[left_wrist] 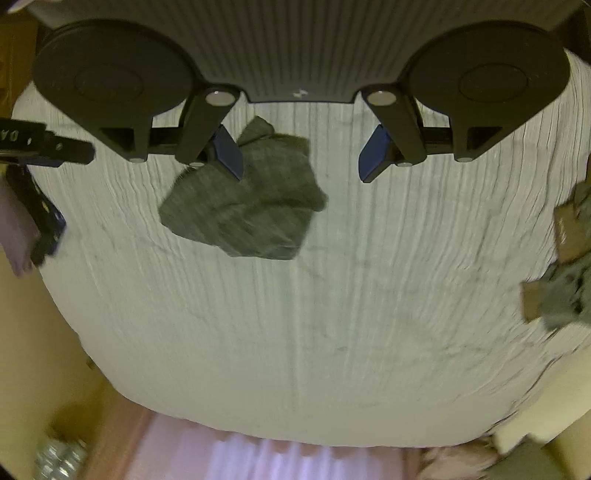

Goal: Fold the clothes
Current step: 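Drop the grey plaid shorts onto the open bed with the right gripper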

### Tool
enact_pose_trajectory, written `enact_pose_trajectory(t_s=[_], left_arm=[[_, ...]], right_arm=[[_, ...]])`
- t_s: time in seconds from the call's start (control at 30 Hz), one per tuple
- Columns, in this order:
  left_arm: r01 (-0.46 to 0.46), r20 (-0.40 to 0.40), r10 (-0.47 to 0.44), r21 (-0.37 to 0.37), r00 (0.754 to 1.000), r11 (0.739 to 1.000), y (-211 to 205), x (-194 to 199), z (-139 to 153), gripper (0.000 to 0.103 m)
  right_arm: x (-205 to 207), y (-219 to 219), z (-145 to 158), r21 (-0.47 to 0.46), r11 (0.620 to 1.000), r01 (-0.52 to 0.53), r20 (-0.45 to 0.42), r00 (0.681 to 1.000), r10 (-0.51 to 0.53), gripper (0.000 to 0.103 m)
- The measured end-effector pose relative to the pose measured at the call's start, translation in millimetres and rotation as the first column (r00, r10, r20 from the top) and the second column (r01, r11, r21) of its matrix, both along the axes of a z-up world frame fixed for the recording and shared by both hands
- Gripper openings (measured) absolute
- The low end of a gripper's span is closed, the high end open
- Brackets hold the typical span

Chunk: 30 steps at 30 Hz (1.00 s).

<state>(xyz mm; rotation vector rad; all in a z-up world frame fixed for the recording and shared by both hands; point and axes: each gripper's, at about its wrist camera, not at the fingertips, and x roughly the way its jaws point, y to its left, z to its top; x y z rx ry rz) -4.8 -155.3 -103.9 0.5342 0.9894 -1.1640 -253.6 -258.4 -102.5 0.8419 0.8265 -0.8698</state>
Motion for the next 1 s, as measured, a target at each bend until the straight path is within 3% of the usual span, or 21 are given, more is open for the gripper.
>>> enact_pose_trajectory(t_s=[0.17,0.33,0.67,1.0], left_arm=[[0.130,0.023,-0.130,-0.014,0.991,0.991,-9.3,-13.1,4.7,0.066],[0.226,0.077,-0.225,0.002,0.971,0.974,-8.3,-11.1,12.8,0.066],[0.352,0.069,-0.353,0.024,0.933,0.936,-11.5,17.1,3.1,0.066],[0.413,0.035,-0.416,0.076,0.909,0.908,-24.2,17.2,-24.6,0.066]], right_arm=[[-10.4,19.3,22.7,-0.008,0.992,0.122,0.027,0.992,-0.122,0.080],[12.3,27.3,16.5,0.000,0.975,0.220,0.035,0.975,-0.220,0.080],[41.1,62.6,6.7,0.029,0.929,0.368,0.020,0.929,-0.369,0.080],[31.5,77.6,-13.0,0.068,0.869,0.490,-0.020,0.872,-0.490,0.080]])
